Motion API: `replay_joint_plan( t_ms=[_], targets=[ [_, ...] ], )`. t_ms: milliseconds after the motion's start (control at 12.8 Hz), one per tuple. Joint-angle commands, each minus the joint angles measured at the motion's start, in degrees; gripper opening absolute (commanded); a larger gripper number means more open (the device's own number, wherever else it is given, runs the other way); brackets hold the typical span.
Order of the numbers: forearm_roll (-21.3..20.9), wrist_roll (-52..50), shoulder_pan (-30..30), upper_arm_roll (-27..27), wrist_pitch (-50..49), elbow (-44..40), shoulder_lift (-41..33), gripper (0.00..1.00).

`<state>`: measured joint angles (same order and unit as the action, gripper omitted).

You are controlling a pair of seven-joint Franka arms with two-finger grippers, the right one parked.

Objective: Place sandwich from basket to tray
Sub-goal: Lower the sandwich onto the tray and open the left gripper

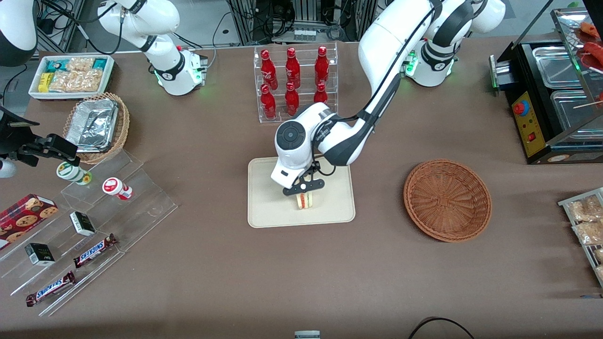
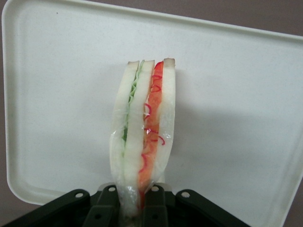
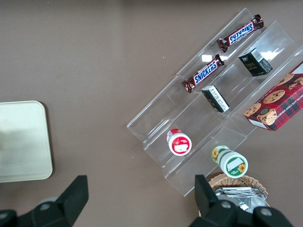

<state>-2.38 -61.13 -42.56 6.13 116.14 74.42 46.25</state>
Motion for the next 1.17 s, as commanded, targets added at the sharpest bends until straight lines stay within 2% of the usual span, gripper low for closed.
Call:
replay_joint_plan(
  t_ms=[0, 156, 234, 312, 391, 859, 1094],
  targets=[
    [-1.14, -2.93, -1.30, -0.94, -0.74, -2.79, 2.26, 0.00],
    [-1.14, -2.94, -1.30, -0.94, -0.66, -2.79, 2.52, 0.00],
    [-1.14, -2.94, -1.30, -0.94, -0.31, -2.79, 2.87, 0.07],
    [-1.14, -2.94, -1.30, -0.85, -0.22, -2.79, 2.88, 0.51],
    [-1.14, -2.77, -1.30, -0.85, -0.22, -2.61, 2.88, 1.00],
    [-1.05, -1.71, -1.21, -0.68, -4.07, -2.70, -2.03, 1.00],
    [-0.35, 7.92, -0.51, -0.68, -9.33, -2.70, -6.69, 1.00]
  ],
)
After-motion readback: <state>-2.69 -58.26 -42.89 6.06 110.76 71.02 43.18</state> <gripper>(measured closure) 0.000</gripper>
